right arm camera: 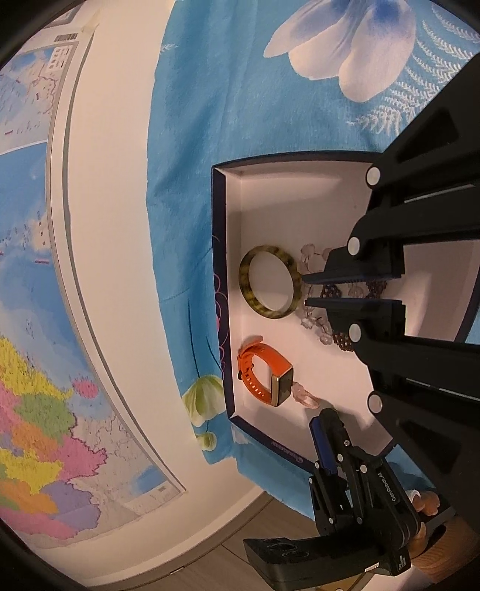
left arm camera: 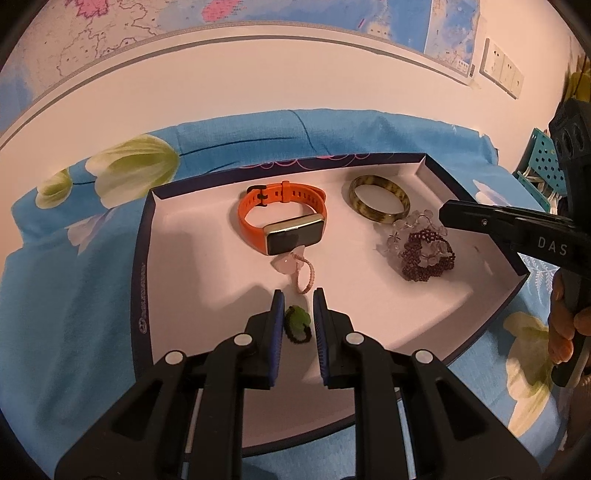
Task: Organize jewelry
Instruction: 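Lower both items into the tray and open both tools, then withdraw both tools from the tray toward the rings on the cloth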
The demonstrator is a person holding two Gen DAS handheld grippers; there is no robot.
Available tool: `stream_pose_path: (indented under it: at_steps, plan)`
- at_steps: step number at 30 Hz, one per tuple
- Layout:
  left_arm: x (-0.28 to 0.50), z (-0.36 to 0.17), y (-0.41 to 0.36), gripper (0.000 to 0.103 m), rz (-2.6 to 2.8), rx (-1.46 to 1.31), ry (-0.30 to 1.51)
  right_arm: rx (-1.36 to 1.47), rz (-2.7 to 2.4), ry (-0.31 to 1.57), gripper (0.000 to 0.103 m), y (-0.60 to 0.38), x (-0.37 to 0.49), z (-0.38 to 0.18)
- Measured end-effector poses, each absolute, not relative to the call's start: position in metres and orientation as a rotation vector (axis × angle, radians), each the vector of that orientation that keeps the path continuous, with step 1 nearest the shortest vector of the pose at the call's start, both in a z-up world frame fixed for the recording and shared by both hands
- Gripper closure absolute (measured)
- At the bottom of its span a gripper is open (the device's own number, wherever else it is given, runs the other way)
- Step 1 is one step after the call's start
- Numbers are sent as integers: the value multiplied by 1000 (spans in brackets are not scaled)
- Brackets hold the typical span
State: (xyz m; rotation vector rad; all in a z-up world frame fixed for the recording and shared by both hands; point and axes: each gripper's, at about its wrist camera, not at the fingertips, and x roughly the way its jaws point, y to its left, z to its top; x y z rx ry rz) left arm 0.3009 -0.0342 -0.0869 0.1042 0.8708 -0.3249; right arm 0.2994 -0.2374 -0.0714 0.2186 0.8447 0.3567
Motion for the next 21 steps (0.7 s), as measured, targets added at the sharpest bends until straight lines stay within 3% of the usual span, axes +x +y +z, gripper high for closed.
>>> stream_pose_path:
  at_steps: [6,9,11,21]
  plan:
    - [298,-84,-34,77,-328,98,858,201,355,827,90,-236,291,-64]
    - [289,-73,-30,67,-321,95,821,170,366,804,81,-233,279,-56]
    - [279,-63,-26,67,-311,104,782,148,382,786,71,-230,268,-50]
    - [222,-43,-5,65,-339,99,697,25,501,782,71,-206,210,-47]
